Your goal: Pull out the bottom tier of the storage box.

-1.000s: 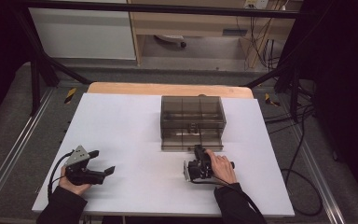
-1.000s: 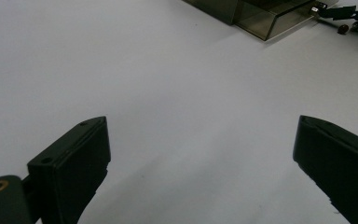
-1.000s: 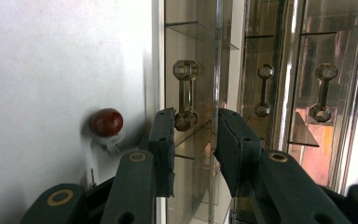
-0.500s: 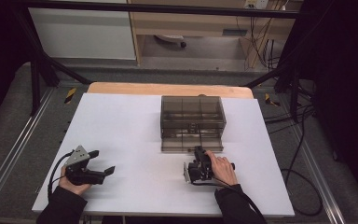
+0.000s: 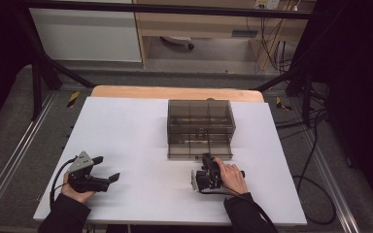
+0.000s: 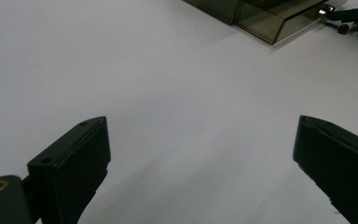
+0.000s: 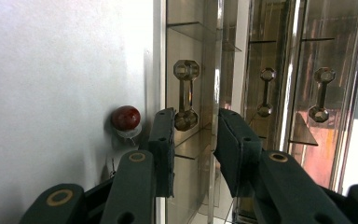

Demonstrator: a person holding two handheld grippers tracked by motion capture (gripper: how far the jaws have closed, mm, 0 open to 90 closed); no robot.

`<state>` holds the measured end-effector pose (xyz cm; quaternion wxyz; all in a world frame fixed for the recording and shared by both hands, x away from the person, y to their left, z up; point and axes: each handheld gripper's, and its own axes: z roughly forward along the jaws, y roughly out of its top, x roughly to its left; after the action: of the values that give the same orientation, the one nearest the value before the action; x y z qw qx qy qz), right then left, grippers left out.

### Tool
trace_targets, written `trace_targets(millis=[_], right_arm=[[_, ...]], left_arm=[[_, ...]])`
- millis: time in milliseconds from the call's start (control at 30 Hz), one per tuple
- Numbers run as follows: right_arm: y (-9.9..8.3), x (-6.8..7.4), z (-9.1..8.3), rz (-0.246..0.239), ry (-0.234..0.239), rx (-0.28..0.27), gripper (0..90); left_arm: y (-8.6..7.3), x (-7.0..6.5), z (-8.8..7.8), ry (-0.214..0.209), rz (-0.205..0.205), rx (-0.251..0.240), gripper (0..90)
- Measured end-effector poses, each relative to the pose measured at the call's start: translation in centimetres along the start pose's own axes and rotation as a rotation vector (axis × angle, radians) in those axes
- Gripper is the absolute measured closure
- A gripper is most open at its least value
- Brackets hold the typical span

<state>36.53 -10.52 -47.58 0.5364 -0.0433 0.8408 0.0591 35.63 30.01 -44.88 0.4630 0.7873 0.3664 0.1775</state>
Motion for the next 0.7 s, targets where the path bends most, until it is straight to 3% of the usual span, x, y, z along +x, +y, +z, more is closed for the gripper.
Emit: trace_targets(millis=[300, 400, 700], right_arm=[[-0.1, -0.1, -0.1, 0.001, 0.007, -0.002, 67.5], [-0.1, -0.3, -0.1, 0.018, 0.013, -0.007, 62.8], [-0.2, -1.9, -0.8, 0.136, 0.077, -0.022, 50.4]], left_arm=[[0.0, 0.0, 0.0, -0.001, 0.000, 0.000, 4.2], [0.0, 0.0, 0.0, -0.001, 0.001, 0.000, 4.2], [0.0, 0.0, 0.0, -0.001, 0.002, 0.000, 4.2]])
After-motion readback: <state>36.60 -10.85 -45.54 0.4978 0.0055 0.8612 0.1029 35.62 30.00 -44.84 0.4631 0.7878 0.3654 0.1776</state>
